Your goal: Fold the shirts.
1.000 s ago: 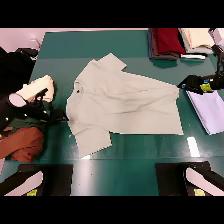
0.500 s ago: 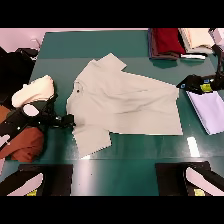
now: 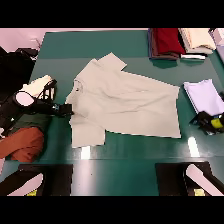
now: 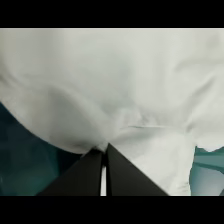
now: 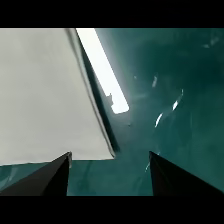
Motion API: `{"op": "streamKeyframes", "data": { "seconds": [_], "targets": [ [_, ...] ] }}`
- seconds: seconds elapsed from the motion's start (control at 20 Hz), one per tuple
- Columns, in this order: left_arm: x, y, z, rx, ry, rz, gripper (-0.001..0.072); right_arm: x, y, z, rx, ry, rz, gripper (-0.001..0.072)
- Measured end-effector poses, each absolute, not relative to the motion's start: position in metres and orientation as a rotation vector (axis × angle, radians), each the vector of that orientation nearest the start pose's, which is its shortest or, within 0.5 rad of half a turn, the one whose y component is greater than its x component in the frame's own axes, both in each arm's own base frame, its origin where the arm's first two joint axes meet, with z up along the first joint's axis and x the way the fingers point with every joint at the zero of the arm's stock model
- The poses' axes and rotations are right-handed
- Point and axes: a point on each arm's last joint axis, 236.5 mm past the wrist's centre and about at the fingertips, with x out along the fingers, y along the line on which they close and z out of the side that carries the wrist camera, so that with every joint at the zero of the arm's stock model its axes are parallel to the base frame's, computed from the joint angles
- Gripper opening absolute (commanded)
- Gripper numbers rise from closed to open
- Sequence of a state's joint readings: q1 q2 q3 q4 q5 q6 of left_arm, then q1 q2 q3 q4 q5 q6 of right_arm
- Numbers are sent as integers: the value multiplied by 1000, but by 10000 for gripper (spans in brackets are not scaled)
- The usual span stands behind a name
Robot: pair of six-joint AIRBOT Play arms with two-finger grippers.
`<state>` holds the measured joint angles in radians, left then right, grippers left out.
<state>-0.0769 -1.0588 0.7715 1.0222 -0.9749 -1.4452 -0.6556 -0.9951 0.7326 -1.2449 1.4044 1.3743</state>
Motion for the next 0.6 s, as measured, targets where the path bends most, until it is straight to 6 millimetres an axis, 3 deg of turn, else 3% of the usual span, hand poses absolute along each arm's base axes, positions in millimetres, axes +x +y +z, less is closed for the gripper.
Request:
{"op": "streamKeyframes", "data": {
  "seconds": [0.1,0.25,0.35,0.45,0.6],
  "targets": [
    [317,-127,-10,-391,1223,-343,24,195,-56,-58,760,1533,-124,495],
    [318,-126,-8,-386,1217,-343,24,192,-29,-81,846,1580,-56,442],
    [318,-127,-8,-386,1216,-346,24,198,-8,-87,857,1601,9,266],
    [318,-127,-7,-384,1217,-347,23,209,4,-91,802,1602,55,41],
    [321,-127,13,-359,1185,-366,23,236,14,-76,664,1535,120,17]
  ]
}}
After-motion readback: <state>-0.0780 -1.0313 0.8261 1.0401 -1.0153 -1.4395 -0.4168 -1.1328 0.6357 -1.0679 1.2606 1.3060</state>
